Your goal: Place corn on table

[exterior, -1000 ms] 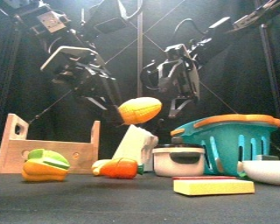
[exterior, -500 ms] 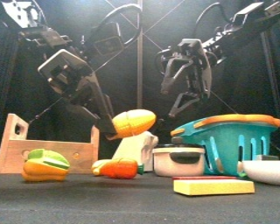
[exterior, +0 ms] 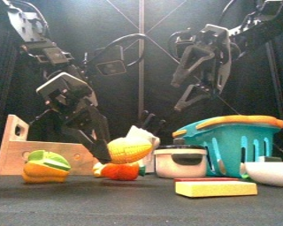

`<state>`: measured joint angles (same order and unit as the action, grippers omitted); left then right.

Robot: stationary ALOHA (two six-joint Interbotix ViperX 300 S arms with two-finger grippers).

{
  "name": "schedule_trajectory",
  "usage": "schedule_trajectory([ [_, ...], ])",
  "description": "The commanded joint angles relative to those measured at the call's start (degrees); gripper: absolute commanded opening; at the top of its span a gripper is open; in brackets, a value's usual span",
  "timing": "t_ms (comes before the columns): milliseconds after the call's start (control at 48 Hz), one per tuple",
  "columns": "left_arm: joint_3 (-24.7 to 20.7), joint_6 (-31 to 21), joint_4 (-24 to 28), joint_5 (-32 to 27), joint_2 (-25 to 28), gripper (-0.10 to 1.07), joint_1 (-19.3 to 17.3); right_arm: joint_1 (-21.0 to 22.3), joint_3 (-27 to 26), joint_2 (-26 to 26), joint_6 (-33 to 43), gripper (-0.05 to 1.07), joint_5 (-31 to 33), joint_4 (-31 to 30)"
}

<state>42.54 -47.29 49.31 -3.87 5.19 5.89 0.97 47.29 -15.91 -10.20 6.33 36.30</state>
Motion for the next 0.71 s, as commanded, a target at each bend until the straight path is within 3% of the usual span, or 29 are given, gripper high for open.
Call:
schedule_trajectory([
  [0, -0.62, 0.00, -0.26, 0.35, -0.09, 0.65, -0.97, -0.62, 0.79, -2.46, -0.09, 0.97, -0.88, 0.53],
  [458, 0.09, 0.00, -1.05, 1.93, 0.26, 0.83, -1.49, -0.62, 8.61, -12.66, 2.02, 0.97, -5.27, 2.81],
  [688, 0.09, 0.00, -2.37, 1.76, -0.79, 0.93, -1.85, -0.62, 10.81, -14.50, 2.11, 0.97, -6.68, 2.99],
])
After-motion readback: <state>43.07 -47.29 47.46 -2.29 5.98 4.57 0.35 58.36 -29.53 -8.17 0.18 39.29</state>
